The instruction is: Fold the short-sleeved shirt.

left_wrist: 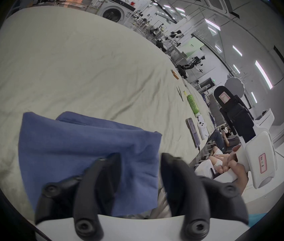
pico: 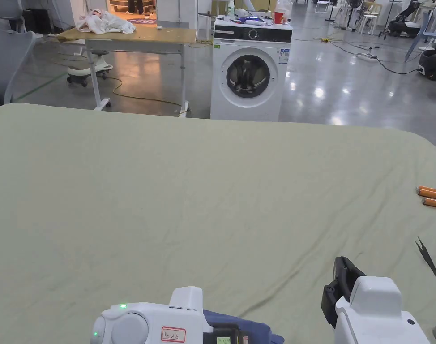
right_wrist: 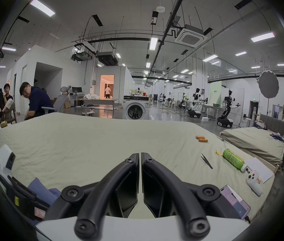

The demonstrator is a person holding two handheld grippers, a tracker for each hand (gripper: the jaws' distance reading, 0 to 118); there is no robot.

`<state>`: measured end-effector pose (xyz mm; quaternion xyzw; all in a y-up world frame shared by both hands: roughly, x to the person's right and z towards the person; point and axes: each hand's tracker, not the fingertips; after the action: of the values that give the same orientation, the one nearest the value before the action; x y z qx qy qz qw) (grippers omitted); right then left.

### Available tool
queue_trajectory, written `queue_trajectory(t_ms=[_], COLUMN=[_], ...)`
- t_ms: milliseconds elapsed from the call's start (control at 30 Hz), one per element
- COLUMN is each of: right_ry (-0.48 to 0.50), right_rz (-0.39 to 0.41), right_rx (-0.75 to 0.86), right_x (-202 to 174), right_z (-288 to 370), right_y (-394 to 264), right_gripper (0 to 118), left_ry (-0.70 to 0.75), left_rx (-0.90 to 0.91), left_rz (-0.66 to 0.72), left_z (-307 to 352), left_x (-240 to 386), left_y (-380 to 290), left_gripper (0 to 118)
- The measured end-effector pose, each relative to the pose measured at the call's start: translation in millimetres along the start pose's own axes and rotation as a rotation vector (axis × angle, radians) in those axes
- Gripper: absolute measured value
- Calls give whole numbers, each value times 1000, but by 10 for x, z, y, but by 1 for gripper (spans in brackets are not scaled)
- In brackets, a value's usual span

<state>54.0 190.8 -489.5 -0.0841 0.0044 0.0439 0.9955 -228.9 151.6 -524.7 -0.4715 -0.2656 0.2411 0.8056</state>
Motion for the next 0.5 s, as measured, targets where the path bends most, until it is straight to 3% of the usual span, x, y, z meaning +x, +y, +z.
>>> queue_trajectory(t_ms=[33,67,200,333,500], right_ry=[1,1,1,3,6], right_rz=[-3,-7,-13,-13,-12], right_rx=[-3,-6,-14,-19,-19], right_x=[0,-1,-16,-19,-26], right_z=[-2,-4,-1,-9,-17], right_y=[-8,-16,-41,-52,-46], right_gripper=[2,2,2,2,2], left_ry=[-7,-20,-82,-3,-22], left_rx=[-1,-4,-17,-19,14], left_rz=[10,11,30,15,25], left_z=[-77,-151,-488,-792,-713], left_x=[-14,-42,-92,-137,-148], left_y=[-18,-43,-173,-289,-311], left_gripper=[29,21,18,7,5])
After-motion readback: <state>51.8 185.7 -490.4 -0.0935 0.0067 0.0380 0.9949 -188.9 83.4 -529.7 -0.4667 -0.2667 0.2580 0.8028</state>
